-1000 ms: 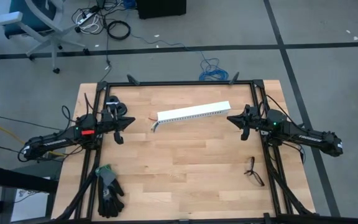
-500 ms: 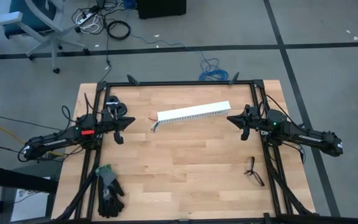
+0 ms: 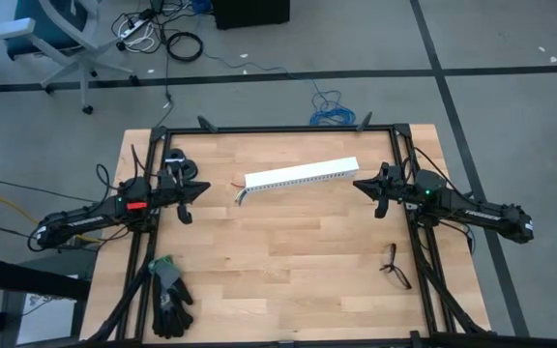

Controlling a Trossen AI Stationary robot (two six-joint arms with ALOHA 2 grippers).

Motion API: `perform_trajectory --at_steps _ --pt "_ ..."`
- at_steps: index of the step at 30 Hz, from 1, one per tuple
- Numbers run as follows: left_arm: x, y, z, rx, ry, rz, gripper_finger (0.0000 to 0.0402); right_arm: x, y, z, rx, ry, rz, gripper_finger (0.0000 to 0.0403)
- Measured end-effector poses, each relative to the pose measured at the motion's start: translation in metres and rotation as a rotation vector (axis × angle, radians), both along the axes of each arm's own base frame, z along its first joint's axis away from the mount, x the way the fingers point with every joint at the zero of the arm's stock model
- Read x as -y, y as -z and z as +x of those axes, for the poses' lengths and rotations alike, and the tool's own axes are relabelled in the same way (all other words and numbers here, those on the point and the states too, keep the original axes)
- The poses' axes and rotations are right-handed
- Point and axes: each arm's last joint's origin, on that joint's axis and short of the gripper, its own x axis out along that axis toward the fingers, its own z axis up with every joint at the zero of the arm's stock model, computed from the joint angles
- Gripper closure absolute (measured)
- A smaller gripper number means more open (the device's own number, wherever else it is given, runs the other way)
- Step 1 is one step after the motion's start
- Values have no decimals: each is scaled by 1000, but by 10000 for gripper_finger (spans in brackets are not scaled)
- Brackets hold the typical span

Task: Ziptie cables
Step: Return to Home Position

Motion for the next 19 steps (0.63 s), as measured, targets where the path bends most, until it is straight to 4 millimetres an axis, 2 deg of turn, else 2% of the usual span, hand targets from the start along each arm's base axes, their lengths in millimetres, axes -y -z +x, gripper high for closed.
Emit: perform_trajectory --at_steps 19 --pt "0 0 0 0 0 0 381 0 0 0 0 0 0 399"
